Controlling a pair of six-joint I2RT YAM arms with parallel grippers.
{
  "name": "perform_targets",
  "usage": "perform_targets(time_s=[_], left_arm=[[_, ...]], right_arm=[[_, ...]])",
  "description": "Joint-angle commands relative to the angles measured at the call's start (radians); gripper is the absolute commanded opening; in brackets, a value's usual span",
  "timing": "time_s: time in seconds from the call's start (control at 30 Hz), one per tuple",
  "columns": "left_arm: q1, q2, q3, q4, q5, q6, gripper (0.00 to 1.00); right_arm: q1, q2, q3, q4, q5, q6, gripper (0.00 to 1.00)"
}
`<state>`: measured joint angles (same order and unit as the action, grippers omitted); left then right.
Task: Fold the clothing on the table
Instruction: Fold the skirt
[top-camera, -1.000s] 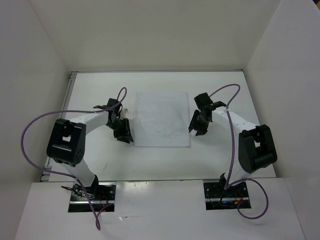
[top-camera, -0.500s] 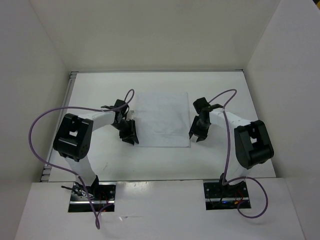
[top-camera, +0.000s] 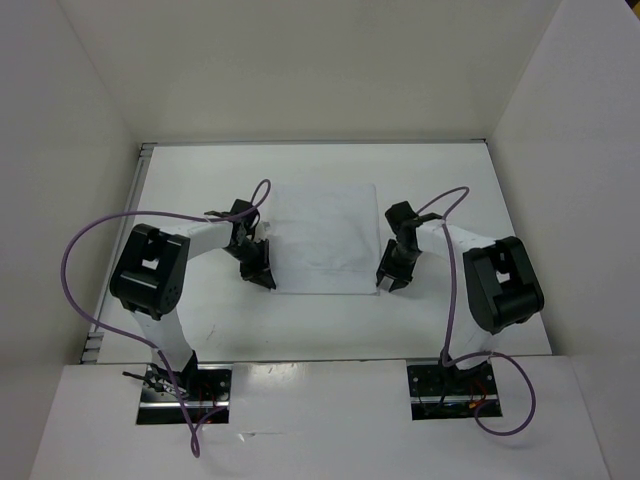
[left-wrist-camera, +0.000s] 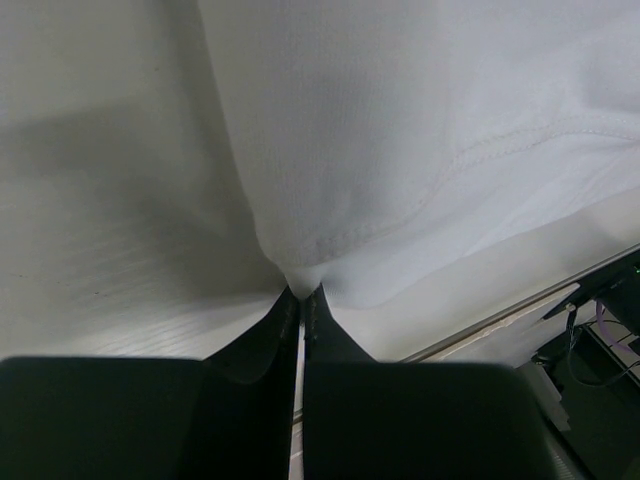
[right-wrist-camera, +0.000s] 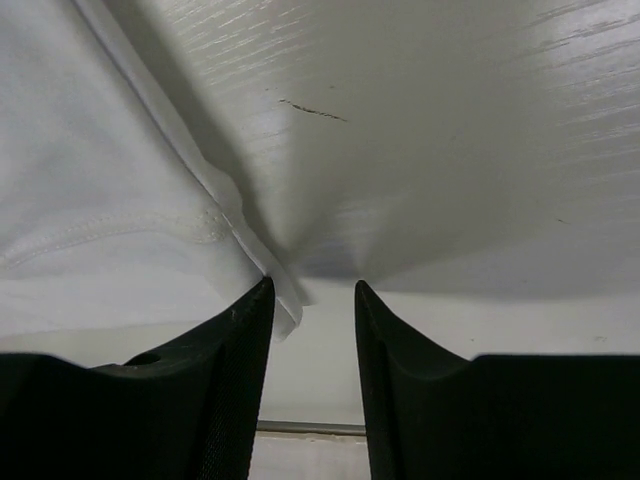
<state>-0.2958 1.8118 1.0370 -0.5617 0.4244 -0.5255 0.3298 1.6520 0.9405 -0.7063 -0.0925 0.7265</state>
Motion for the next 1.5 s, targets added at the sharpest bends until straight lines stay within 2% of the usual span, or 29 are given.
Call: perform_targets(time_s=[0.0, 0.2, 0.37, 0.53, 0.93, 1.23, 1.33, 1.47], left_arm=[[-0.006, 0.018, 0.024, 0.005, -0.007, 0.021, 0.0], [-0.006, 0.027, 0.034, -0.004, -0.007, 0.03, 0.0], [-0.006, 0.027, 0.034, -0.004, -0.016, 0.03, 0.0], [-0.006, 0.037, 0.043, -0.014, -0.016, 0.039, 0.0], [-0.006, 0.018, 0.034, -0.023, -0.026, 0.048, 0.0], [-0.006, 0.0, 0.005, -0.014, -0.026, 0.048, 0.0], [-0.006, -0.009, 0.005, -0.014, -0.026, 0.048, 0.0], [-0.006, -0.019, -0.005, -0.014, -0.026, 0.048, 0.0]], right_arm=[[0.021, 0.005, 0.004, 0.051, -0.035, 0.024, 0.43], [0.031, 0.025, 0.014, 0.045, -0.044, 0.024, 0.41], [0.031, -0.072, 0.069, -0.019, -0.006, 0.033, 0.41], [0.04, -0.083, 0.081, -0.03, -0.016, 0.042, 0.41], [0.091, -0.034, -0.022, -0.012, -0.026, 0.07, 0.41], [0.1, -0.012, -0.06, 0.059, 0.045, 0.099, 0.31], [0.1, -0.012, -0.011, 0.068, 0.1, 0.111, 0.29], [0.1, -0.003, 0.049, 0.054, 0.1, 0.077, 0.29]])
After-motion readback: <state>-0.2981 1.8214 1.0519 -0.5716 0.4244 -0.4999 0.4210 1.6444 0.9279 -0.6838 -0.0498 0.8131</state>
